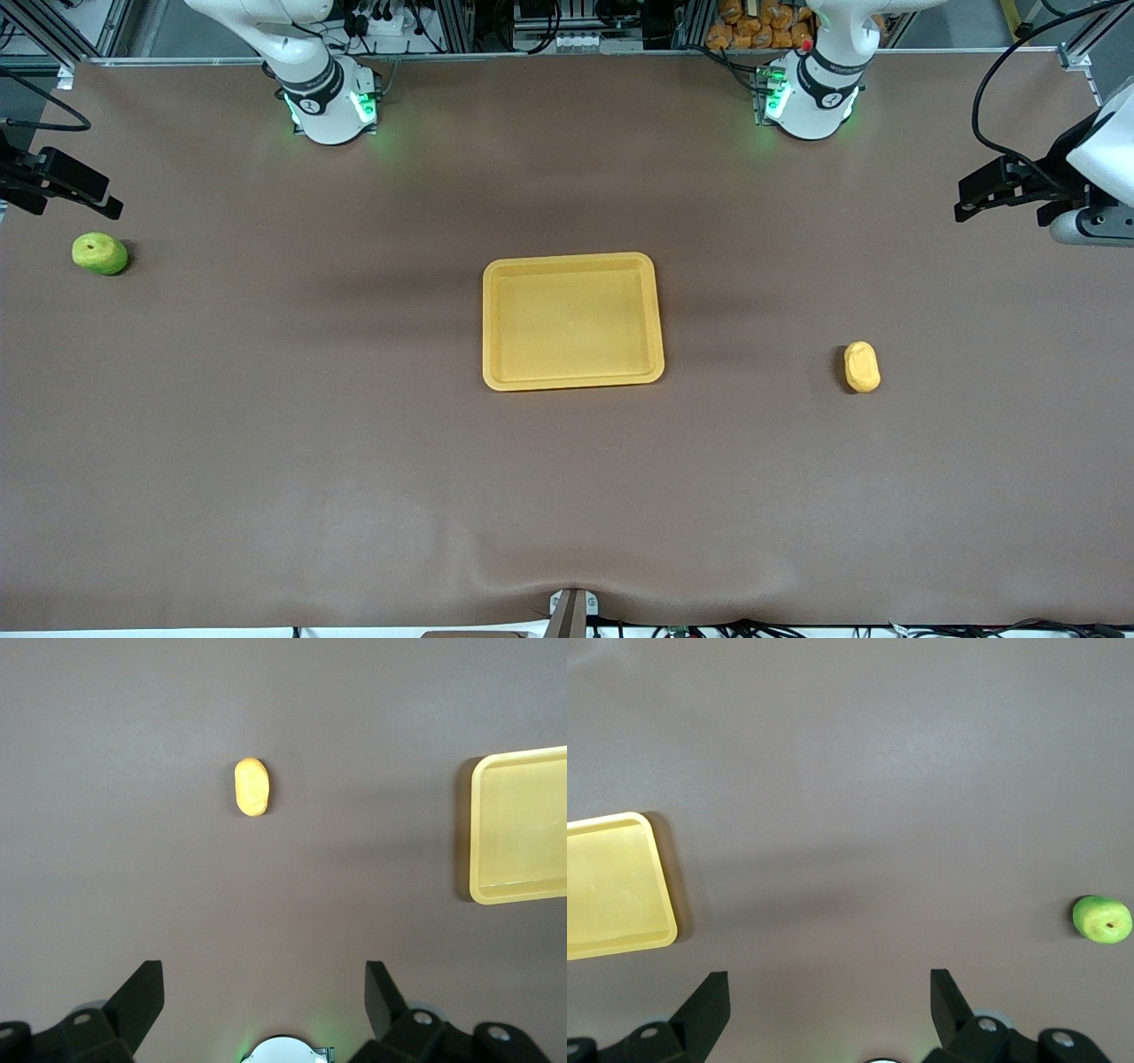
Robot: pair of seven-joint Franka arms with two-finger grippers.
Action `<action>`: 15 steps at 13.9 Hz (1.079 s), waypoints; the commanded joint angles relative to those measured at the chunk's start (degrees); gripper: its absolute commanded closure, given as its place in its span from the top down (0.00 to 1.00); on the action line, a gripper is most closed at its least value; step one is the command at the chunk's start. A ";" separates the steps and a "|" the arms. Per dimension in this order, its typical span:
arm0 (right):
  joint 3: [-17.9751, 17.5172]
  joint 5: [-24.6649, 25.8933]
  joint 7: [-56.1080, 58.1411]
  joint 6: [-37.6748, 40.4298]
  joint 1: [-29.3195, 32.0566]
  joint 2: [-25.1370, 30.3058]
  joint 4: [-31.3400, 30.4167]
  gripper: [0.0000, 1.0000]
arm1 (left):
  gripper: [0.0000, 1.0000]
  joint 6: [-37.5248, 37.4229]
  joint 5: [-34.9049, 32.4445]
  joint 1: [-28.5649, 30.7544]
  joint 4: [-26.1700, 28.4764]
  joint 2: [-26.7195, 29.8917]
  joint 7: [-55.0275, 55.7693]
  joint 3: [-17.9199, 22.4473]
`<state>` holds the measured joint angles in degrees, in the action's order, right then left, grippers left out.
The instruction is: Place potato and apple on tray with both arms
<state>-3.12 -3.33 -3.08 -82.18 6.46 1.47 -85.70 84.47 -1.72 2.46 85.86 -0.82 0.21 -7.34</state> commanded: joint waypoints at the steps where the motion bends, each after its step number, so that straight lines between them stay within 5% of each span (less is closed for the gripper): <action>1: -0.22 0.78 0.44 -0.17 0.13 1.17 -0.52 1.00 | 1.00 -0.54 -0.13 0.52 -0.61 -0.32 -0.39 -0.31; 15: 0.13 2.54 0.44 -0.09 0.83 -1.55 -0.26 1.00 | 1.00 -0.54 -0.74 0.70 -1.22 -2.86 0.23 -0.22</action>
<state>-2.91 -1.59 -2.98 -82.21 6.64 0.77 -86.12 84.47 -1.72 2.73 85.88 -1.44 0.21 -7.33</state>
